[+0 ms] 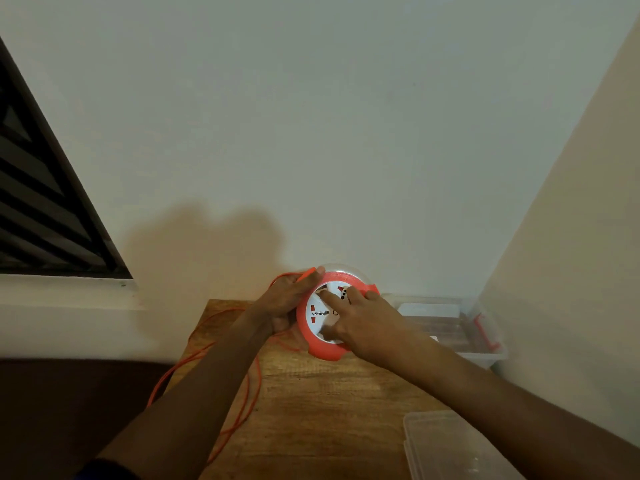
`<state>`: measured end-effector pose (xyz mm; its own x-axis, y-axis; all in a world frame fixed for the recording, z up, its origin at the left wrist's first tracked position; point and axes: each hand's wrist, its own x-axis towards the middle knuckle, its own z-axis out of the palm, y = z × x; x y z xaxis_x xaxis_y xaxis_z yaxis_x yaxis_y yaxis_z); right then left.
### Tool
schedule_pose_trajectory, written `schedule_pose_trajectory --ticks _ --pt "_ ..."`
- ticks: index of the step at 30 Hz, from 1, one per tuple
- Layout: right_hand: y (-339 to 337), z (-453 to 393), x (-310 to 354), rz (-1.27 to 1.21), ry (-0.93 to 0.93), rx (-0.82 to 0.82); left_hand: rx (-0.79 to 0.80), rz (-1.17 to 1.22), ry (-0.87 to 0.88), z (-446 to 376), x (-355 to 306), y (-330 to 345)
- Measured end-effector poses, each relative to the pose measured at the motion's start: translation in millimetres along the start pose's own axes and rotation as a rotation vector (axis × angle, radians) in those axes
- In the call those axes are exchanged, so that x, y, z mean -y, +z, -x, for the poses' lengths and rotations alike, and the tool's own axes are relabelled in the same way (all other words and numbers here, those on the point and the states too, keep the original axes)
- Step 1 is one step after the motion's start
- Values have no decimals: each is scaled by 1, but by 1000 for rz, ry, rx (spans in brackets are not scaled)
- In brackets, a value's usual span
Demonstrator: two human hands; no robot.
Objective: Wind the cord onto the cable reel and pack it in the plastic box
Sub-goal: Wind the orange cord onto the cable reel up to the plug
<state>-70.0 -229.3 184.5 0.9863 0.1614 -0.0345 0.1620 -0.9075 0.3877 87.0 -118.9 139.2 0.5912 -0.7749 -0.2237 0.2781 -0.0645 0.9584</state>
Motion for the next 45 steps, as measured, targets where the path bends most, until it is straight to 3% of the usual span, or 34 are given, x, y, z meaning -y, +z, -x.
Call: schedule_pose_trajectory --ticks 11,16,18,21,22,23,25,28,30,32,35,38,45 --pt "5 -7 13 -44 292 8 -45 9 36 -4 -5 7" --pt "15 -10 15 -264 450 -53 -88 3 79 -6 -2 11" --pt "16 -10 10 -642 610 -98 -145 31 107 -7 0 13" --pt "13 -11 12 -1672 810 -107 -247 53 94 -9 3 12" --pt "12 -10 15 -1892 842 -113 -260 47 82 -10 3 11" --pt "13 -9 18 -1960 859 -113 -261 30 73 -10 2 11" --pt "19 -8 23 -1724 845 -140 -233 22 67 -10 1 9" --pt "24 1 16 -1004 758 -337 -166 71 63 -8 -2 8" --pt "21 7 8 -713 619 -421 -133 38 68 -7 -3 7" --pt "18 8 4 -515 405 -374 -106 -6 69 -8 -3 7" --pt "15 7 2 -316 188 -225 -61 -19 68 -7 -2 10" --pt "9 9 -4 -207 114 -219 -45 -74 60 -9 0 7" --pt "2 9 -3 -124 247 -197 -54 -106 92 -7 -5 6"
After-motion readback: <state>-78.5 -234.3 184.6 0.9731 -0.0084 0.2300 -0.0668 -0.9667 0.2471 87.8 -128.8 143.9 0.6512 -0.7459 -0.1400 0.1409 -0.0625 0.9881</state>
